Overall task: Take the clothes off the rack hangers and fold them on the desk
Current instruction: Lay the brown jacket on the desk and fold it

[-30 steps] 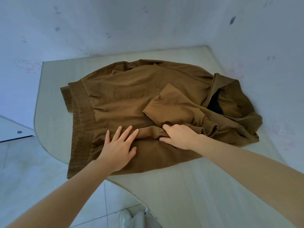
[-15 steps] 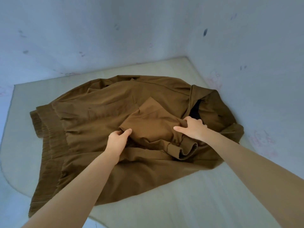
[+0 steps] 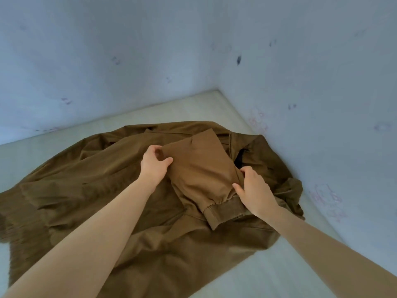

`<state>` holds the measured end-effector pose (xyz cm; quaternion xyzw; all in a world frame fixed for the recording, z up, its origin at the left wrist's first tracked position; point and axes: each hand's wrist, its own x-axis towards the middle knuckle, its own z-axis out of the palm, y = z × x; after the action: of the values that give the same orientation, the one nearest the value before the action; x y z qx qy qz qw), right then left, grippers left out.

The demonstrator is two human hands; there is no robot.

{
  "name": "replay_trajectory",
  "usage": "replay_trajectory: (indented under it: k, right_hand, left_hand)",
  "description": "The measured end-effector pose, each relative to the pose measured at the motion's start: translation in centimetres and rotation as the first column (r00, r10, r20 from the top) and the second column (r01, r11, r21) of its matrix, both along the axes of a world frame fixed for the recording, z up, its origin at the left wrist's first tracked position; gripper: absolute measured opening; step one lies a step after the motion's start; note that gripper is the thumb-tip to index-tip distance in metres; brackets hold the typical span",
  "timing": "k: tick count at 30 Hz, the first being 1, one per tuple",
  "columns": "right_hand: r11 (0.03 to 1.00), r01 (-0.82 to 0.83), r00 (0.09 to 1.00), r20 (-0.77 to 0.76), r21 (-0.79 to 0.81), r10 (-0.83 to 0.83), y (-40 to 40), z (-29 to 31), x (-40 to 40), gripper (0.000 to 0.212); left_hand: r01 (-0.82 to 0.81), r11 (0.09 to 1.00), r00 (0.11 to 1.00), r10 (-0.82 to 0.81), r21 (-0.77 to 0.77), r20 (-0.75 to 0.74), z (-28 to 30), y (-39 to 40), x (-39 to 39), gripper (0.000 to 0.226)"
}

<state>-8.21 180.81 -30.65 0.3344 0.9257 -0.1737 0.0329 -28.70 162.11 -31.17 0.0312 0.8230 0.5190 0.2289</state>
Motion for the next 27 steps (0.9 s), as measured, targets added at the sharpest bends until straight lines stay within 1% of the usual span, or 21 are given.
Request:
replay_trajectory:
  k: [2,3,4,6,7,9,10,11,12,14,15,17,19,21,24,26,27]
  right_hand:
    - [0.999,-0.034,0.993,0.116,0.028,0.031,-0.1,-0.3,-0.1,0.056]
    - [0.996,-0.080,0.979,0.189,0.036,0.072,0.1,-0.6,-0.1,0.054]
    - [0.992,-0.127,0.957,0.267,0.024,0.116,0.3,-0.7,-0.4,0.050]
    - [0.984,-0.172,0.904,0.392,-0.039,0.173,0.7,-0.4,-0.9,0.043]
    - [0.981,-0.181,0.874,0.445,-0.075,0.195,1.0,-0.2,-1.6,0.041]
    - [0.973,-0.211,0.818,0.526,-0.098,0.231,1.6,1.1,-3.2,0.033]
    - [0.971,-0.224,0.813,0.534,-0.080,0.231,1.9,2.2,-4.0,0.028]
    - [0.973,-0.223,0.833,0.508,-0.055,0.220,2.3,3.2,-5.1,0.025]
    - [0.977,-0.212,0.868,0.452,-0.036,0.205,2.7,4.2,-6.4,0.023]
    - [0.981,-0.196,0.934,0.303,-0.008,0.189,3.5,5.4,-9.1,0.025]
    - [0.979,-0.205,0.951,0.236,0.008,0.198,3.9,5.6,-10.5,0.025]
    - [0.974,-0.227,0.965,0.138,0.010,0.224,4.8,5.5,-13.2,0.029]
    - [0.973,-0.226,0.969,0.092,-0.049,0.230,5.6,4.7,-16.0,0.042]
    - [0.975,-0.198,0.976,0.072,-0.095,0.205,6.6,3.7,-18.7,0.048]
    - [0.987,-0.129,0.987,0.081,-0.093,0.136,7.7,2.0,-21.8,0.041]
    - [0.988,-0.074,0.991,0.101,-0.137,0.089,8.2,1.3,-23.3,0.039]
    - [0.985,-0.060,0.990,0.115,-0.163,0.079,8.4,1.0,-23.9,0.039]
  left_hand:
    - [0.066,0.989,0.997,-0.060,-0.131,0.051,-1.3,0.3,-0.4,0.057]
    - [0.100,0.978,0.993,-0.087,-0.181,0.074,-1.8,0.2,-0.6,0.062]
    - [0.132,0.965,0.991,-0.121,-0.226,0.064,-2.3,0.0,-0.9,0.065]
    - [0.203,0.918,0.973,-0.227,-0.341,-0.032,-2.6,-0.6,-0.9,0.066]
    - [0.244,0.879,0.949,-0.304,-0.409,-0.088,-2.5,-0.8,-1.3,0.065]
    - [0.317,0.778,0.863,-0.474,-0.542,-0.176,-1.9,-1.3,-1.9,0.058]
    - [0.332,0.742,0.814,-0.538,-0.583,-0.221,-1.5,-1.6,-2.2,0.054]
    - [0.318,0.733,0.778,-0.564,-0.601,-0.276,-1.0,-1.9,-2.9,0.051]
    - [0.281,0.755,0.757,-0.554,-0.593,-0.347,-0.6,-2.2,-3.9,0.048]
    - [0.162,0.805,0.729,-0.487,-0.570,-0.481,0.3,-3.2,-6.2,0.037]
    - [0.122,0.810,0.724,-0.468,-0.574,-0.507,0.6,-3.8,-7.5,0.032]
    - [0.119,0.812,0.763,-0.443,-0.572,-0.470,0.9,-5.0,-9.4,0.026]
    - [0.170,0.800,0.803,-0.451,-0.576,-0.390,0.9,-5.8,-10.7,0.022]
    - [0.192,0.769,0.794,-0.487,-0.609,-0.364,0.8,-6.2,-11.3,0.022]
    - [0.208,0.765,0.804,-0.489,-0.610,-0.339,0.4,-6.2,-11.5,0.022]
    - [0.222,0.765,0.833,-0.471,-0.604,-0.291,0.1,-6.0,-11.7,0.020]
    - [0.242,0.742,0.832,-0.490,-0.625,-0.260,-0.1,-5.9,-11.9,0.022]
